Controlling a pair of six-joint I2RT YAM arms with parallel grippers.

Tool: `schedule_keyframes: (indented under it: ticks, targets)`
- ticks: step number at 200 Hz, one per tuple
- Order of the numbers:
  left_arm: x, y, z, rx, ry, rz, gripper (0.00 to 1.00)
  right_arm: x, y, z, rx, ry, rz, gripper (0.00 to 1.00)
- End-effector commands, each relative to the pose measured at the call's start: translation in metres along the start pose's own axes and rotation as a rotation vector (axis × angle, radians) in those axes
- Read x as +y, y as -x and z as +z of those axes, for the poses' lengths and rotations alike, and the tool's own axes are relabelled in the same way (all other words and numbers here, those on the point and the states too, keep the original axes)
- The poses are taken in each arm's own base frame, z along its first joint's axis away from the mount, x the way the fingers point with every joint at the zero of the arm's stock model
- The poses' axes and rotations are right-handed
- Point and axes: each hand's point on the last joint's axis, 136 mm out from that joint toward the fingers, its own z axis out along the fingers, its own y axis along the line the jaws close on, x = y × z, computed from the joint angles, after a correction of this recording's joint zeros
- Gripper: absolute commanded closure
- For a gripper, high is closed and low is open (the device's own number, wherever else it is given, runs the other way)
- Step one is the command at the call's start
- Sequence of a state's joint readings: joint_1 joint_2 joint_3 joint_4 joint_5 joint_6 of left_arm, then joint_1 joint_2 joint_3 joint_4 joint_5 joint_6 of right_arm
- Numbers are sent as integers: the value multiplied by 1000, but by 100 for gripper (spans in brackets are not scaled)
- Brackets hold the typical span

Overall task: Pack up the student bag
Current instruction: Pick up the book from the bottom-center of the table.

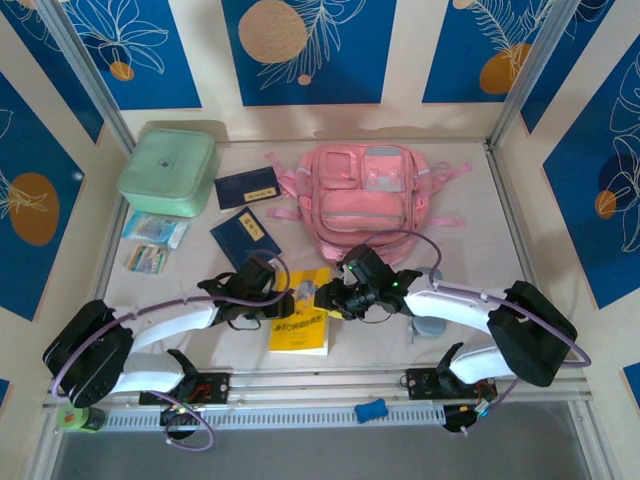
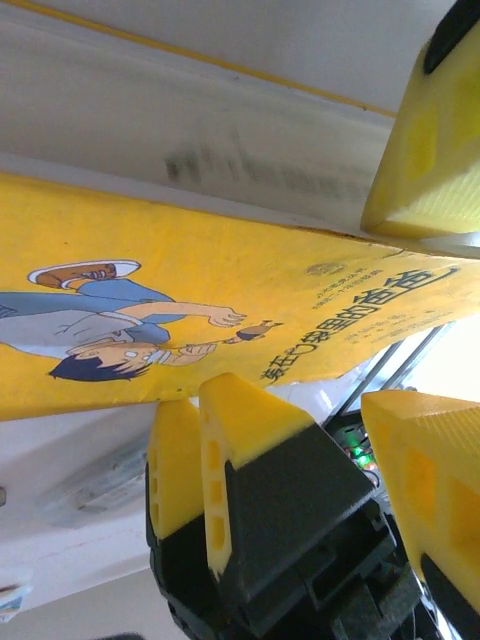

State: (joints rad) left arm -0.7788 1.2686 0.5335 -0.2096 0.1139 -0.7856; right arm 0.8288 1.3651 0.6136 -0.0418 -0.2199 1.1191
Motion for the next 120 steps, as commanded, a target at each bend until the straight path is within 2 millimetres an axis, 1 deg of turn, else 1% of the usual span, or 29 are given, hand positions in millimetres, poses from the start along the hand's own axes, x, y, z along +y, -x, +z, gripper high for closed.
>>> schedule_keyframes:
  ticks: [1,11,30,40,62,67,77,99,107,120]
  targets:
    - [-8,-2,-1,-8,-33,-3,44,9,-3,9,50,37,-42,57]
    - [-10,-3,-1,-8,-40,-3,44,10,-3,13,57,33,-43,57]
    - [-10,-2,-2,-9,-36,-2,44,3,0,18,54,-7,-39,57]
    - [-9,-2,-2,-11,-33,0,44,2,1,20,58,-5,-39,59]
    - [-6,-3,-2,-13,-24,-1,44,2,1,22,68,5,-35,67]
    - [-7,-3,-2,-13,-22,-1,44,2,0,21,68,7,-42,70]
    - [-7,-3,-3,-13,-24,0,44,5,1,18,54,7,-58,76]
    - [-8,0,-5,-30,-23,5,44,2,4,10,25,-9,-86,88]
    - [-8,2,-8,-41,-23,1,44,0,5,8,21,-9,-84,91]
    - [-21,11,-19,-81,-77,-5,44,2,6,4,21,17,-95,94]
